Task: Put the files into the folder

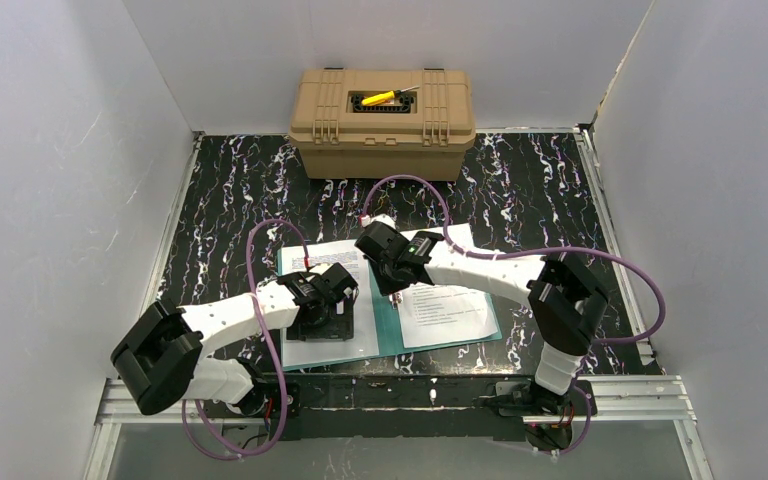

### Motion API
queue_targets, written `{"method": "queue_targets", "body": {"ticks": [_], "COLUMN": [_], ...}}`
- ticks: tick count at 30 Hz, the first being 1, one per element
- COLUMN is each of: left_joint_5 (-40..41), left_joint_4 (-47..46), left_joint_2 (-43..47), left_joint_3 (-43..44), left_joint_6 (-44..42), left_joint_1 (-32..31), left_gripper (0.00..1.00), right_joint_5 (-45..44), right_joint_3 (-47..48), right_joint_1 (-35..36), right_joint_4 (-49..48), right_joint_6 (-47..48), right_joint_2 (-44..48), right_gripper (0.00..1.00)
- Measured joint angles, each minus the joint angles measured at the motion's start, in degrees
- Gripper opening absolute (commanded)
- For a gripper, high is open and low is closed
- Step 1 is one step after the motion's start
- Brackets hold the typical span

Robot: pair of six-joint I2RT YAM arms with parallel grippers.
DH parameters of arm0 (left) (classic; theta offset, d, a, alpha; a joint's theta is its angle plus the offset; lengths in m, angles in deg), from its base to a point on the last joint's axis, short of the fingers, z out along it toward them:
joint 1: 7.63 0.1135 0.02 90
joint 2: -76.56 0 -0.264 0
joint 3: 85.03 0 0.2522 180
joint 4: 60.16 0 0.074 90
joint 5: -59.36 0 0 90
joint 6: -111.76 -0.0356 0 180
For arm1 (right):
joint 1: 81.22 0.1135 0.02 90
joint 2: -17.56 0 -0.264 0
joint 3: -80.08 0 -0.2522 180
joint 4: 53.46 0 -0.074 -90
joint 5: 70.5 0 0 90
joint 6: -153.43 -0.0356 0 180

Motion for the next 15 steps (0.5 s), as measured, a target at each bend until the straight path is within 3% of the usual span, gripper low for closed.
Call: {"method": "queue_targets", "body": {"ticks": [7, 15], "left_joint_5": [0.00, -0.44], "left_joint_4": [-0.09, -0.26], "left_joint_2": [-0.20, -1.64], "left_joint_3": [0.04, 0.81], "left_joint_6": [0.26, 1.03], "left_joint_1": [-0.07, -0.13], "left_gripper": [0.92, 0.93], "right_joint_5": [-0.61, -1.92], "right_joint_3": [0.00, -0.61], "right_joint_1": [0.33, 1.44], "right_joint_4": [0.17, 1.03], "right_joint_6": [0.42, 1.27], "right_joint_2": [-0.04, -0.15], "right_gripper": [0.15, 0.02]}}
